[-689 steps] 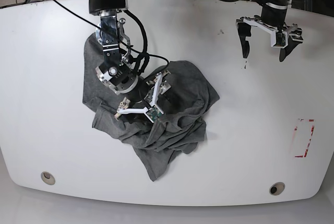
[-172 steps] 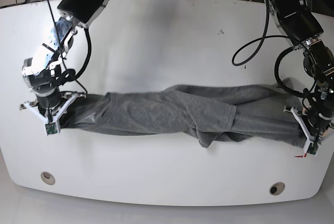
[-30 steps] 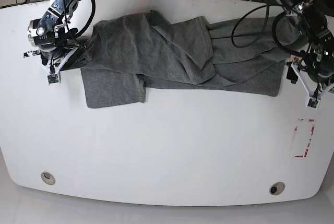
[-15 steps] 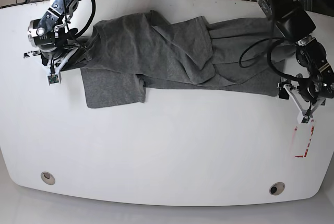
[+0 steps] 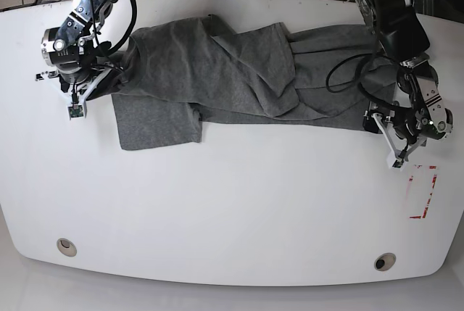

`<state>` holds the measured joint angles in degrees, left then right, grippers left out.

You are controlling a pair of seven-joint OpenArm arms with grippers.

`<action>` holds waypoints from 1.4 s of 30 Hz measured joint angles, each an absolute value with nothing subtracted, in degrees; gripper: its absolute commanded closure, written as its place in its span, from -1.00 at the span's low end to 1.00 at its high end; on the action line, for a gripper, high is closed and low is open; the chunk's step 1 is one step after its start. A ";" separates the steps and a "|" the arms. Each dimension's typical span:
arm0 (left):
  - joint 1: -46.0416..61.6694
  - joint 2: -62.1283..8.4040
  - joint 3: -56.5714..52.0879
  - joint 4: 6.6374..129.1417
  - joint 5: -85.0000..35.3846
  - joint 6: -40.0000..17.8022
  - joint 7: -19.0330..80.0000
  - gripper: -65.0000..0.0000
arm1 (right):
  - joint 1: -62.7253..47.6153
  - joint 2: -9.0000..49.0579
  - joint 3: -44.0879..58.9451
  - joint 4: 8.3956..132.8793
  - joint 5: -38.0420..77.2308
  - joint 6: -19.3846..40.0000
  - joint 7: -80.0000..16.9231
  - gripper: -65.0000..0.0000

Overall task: Layout the t-shirt on the table in an organized manner, then fold the t-shirt properly
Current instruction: 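Release the left gripper and move it along the shirt edge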

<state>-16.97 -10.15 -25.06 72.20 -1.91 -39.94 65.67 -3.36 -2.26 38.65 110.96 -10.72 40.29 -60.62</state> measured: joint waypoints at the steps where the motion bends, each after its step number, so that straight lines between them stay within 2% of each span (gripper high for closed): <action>1: -16.97 -10.04 -25.06 72.18 -1.91 -39.94 65.67 -0.57 | -3.36 -2.26 38.63 110.96 -10.70 40.32 -60.62 1.00; 23: -16.03 -10.87 -24.51 68.18 -2.15 -39.92 60.51 -0.53 | -3.22 -2.39 38.63 110.96 -10.72 40.29 -60.62 1.00; 26: -16.08 -11.03 -22.98 68.07 -1.98 -39.88 60.53 -0.24 | -3.22 -2.39 38.61 110.96 -10.70 40.29 -60.60 1.00; 32: -16.25 -10.83 -21.61 68.05 -2.52 -39.90 60.05 0.75 | -3.22 -2.39 38.57 110.96 -10.70 40.29 -60.62 1.00; 34: -16.21 -10.70 -21.58 67.94 -2.63 -39.94 59.16 1.00 | -3.22 -2.37 38.57 110.96 -10.70 40.29 -60.62 1.00; 42: -16.01 -10.63 -21.63 67.88 -2.61 -39.94 56.86 1.00 | -3.22 -2.39 38.54 110.96 -10.70 40.32 -60.60 1.00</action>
